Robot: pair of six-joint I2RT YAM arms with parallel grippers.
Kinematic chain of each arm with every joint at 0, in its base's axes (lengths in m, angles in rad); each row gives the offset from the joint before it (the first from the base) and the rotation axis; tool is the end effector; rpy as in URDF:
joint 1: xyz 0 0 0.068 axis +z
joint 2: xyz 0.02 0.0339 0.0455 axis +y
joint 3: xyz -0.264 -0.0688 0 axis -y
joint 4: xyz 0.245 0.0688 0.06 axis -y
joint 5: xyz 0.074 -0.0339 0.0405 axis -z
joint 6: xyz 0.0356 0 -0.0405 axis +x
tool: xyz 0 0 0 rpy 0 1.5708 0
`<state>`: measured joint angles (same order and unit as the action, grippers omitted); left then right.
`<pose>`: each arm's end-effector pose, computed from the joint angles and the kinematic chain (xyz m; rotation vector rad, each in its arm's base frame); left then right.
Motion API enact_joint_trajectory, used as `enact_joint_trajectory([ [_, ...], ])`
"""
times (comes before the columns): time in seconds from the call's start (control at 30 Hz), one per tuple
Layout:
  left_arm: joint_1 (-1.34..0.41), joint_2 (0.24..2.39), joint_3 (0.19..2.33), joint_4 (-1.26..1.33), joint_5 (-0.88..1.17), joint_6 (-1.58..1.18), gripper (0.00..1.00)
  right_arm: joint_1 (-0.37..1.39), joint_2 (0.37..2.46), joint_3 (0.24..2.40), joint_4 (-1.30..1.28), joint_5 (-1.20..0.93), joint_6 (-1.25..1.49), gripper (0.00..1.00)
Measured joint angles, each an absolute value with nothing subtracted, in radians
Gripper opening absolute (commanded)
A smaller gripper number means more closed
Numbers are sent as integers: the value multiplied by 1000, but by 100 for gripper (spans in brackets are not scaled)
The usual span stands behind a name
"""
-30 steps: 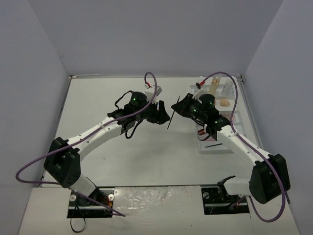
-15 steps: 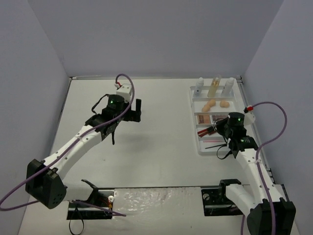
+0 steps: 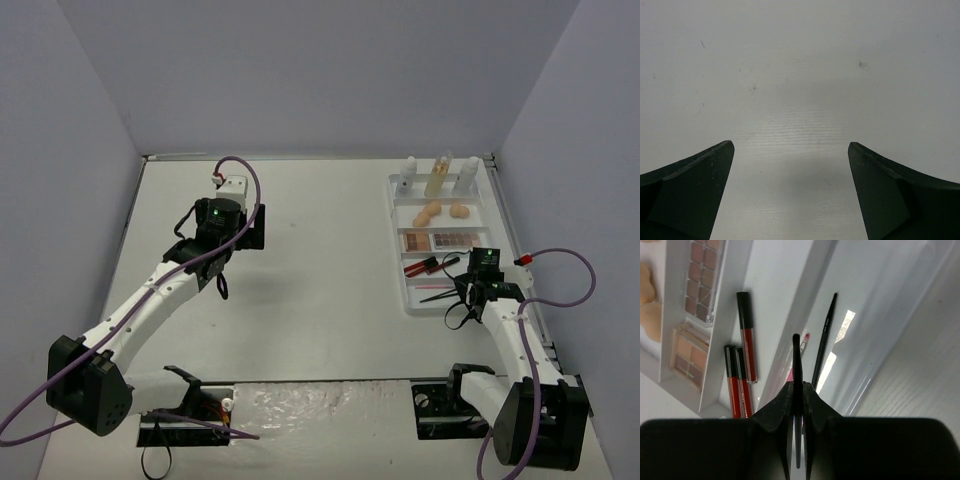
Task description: Organize the makeup
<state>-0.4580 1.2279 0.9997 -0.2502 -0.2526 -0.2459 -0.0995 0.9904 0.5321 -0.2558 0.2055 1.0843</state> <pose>0.2549 -0.1157 0.3152 0.0591 2.0369 -0.1836 0.2020 -0.0275 0.2084 1.3614 1.8325 0.2851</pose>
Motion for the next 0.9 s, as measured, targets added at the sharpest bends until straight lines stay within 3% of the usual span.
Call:
enact_joint_trajectory([
  [0.13, -461, 1226, 1000, -250, -259, -246, 97, -111, 998, 515, -260, 206, 1127, 19],
  [0.2, -464, 1226, 1000, -250, -260, -246, 97, -113, 998, 508, -259, 206, 1144, 40],
  [0.43, -472, 1225, 1000, -250, -260, -244, 97, -117, 996, 500, -266, 205, 1173, 63],
  [0.6, -473, 1225, 1000, -249, -254, -247, 97, -117, 986, 538, -279, 204, 1111, 87],
  [0.73, -476, 1225, 1013, -265, -247, -253, 97, -106, 952, 667, -302, 215, 943, 100],
  [0.9, -476, 1197, 1058, -327, -246, -265, 97, -44, 831, 856, -299, 263, 724, 100],
])
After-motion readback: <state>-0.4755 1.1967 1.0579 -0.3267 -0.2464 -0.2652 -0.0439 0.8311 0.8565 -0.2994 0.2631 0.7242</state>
